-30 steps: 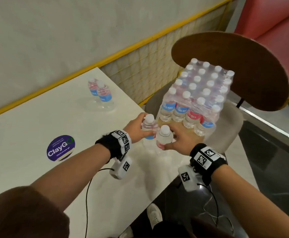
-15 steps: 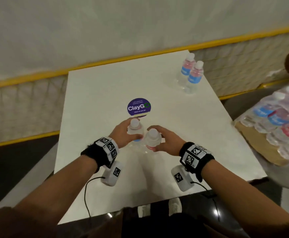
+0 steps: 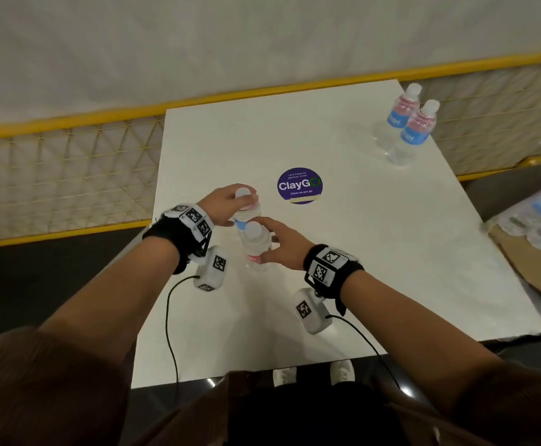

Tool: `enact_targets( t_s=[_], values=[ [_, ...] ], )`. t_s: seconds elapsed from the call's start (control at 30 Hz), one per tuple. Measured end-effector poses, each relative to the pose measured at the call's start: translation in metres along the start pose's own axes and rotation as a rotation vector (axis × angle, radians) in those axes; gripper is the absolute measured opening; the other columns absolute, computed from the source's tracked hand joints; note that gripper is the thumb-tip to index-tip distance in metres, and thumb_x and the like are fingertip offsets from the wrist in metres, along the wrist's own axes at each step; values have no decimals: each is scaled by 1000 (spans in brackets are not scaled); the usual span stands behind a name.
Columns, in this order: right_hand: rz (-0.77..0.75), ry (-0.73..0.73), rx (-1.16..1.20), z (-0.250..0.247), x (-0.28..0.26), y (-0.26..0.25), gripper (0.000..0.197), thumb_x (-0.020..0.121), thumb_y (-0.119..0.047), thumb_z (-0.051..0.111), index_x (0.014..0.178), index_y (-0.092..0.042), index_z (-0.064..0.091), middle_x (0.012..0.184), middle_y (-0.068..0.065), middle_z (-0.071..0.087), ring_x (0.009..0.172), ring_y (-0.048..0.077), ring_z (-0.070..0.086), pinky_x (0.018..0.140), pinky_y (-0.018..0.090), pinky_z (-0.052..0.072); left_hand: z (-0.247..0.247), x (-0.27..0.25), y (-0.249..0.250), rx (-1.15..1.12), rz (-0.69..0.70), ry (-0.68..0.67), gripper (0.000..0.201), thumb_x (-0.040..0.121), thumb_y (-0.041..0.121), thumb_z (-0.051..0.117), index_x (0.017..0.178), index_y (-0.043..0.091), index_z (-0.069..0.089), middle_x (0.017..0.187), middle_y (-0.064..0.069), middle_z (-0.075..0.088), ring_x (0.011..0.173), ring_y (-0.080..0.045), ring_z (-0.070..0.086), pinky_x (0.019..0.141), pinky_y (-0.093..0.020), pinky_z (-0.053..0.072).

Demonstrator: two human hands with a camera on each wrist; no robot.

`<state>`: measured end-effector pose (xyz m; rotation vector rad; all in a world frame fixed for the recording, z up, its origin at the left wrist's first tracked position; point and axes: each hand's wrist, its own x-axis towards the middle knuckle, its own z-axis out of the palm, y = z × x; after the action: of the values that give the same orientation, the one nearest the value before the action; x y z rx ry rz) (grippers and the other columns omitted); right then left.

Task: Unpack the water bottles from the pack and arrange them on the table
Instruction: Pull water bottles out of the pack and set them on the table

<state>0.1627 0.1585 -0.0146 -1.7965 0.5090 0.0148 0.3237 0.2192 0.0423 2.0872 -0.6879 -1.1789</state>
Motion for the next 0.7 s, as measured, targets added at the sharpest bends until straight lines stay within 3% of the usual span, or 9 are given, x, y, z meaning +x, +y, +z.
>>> enact_targets(
  t_s=[0.03, 0.17, 0.23, 0.3, 0.43, 0.57, 0.7],
  values=[
    [1, -9, 0, 3, 1, -1, 73, 75, -13, 77, 138, -20, 41, 131, 4, 54, 117, 24, 53, 103, 37, 42, -3, 1, 2, 65, -5, -13, 12, 90, 34, 57, 101, 34, 60, 117, 3, 57, 111, -19, 53, 81, -32, 49],
    [10, -16, -3, 7, -1, 0, 75, 76, -13, 76, 139, -23, 38, 134, 7, 50, 120, 26, 50, 103, 38, 41, -8, 0, 20, 505, 44, -50, 45, 92, 36, 54, 133, 20, 47, 141, -5, 46, 128, -23, 44, 99, -32, 38],
    [90, 4, 10, -3, -9, 7, 79, 75, -15, 77, 141, -27, 35, 138, 5, 44, 124, 22, 45, 104, 34, 39, -2, -8, 38, 691, 89, -17, 53, 92, 39, 54, 138, 17, 41, 144, -7, 42, 130, -24, 43, 104, -32, 34],
    [163, 36, 8, -21, -23, 20, 70, 76, -16, 76, 136, -27, 41, 137, 2, 45, 123, 20, 46, 101, 32, 41, 14, -18, 61, 815, 197, -1, 54, 92, 41, 54, 139, 19, 39, 145, -7, 41, 130, -24, 43, 106, -33, 34],
    [263, 129, 0, -66, -67, 55, 46, 79, -16, 73, 122, -20, 56, 120, 3, 57, 107, 19, 57, 97, 34, 47, 80, -32, 98, 944, 423, -127, 50, 93, 41, 51, 137, 19, 43, 142, -4, 45, 128, -22, 45, 104, -32, 37],
    [380, 301, 38, -116, -123, 100, 40, 80, -11, 71, 118, -14, 58, 115, 7, 60, 96, 16, 57, 82, 29, 46, 172, -17, 105, 1029, 446, -357, 49, 93, 43, 50, 136, 21, 43, 140, -3, 48, 126, -22, 47, 105, -32, 37],
    [491, 533, 107, -172, -184, 140, 40, 81, -7, 69, 119, -10, 58, 110, 7, 58, 93, 19, 55, 76, 31, 48, 254, -7, 118, 1008, 462, -452, 52, 93, 38, 53, 139, 18, 40, 141, -5, 47, 128, -22, 46, 103, -30, 35]
  ],
)
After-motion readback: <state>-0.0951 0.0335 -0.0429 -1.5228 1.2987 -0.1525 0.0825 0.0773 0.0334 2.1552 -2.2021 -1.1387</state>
